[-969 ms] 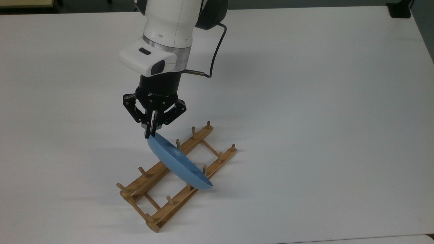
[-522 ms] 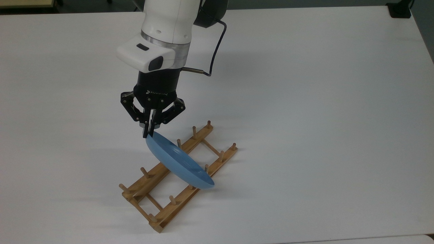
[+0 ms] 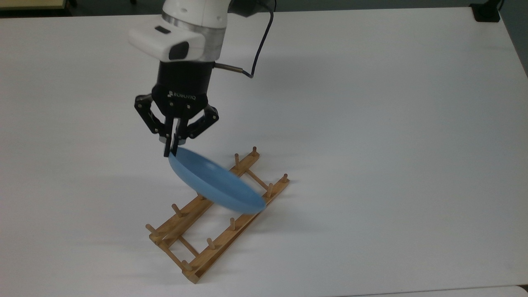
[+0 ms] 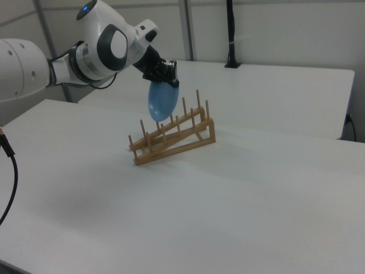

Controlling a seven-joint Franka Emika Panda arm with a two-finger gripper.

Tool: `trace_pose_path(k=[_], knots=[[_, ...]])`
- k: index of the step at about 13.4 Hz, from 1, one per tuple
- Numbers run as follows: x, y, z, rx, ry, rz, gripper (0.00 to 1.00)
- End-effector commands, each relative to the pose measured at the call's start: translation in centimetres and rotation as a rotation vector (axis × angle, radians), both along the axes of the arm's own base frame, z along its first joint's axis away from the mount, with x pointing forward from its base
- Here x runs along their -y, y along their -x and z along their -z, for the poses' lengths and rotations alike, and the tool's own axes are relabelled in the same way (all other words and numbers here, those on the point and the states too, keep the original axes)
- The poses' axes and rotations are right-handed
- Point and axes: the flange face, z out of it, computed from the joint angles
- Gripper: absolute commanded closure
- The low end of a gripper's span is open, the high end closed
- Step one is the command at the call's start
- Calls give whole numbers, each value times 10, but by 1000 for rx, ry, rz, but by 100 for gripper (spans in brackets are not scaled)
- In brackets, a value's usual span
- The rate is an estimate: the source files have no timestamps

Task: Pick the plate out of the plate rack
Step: 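Lift the gripped plate up and out of the wooden rack slots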

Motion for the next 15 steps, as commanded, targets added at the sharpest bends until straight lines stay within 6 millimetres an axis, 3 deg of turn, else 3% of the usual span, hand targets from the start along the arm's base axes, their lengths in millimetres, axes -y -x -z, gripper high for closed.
trace_pose_path(k=[1,3,7,12,15], knots=[[5,17,-21,-29,-59,58,100],[6,21,-20,-74,-108,83,100],[-4,34,5,-300,-214,48,100],[-13,59,44,-631,-207,-207,100],[-14,78,81,-841,-163,-419,100]])
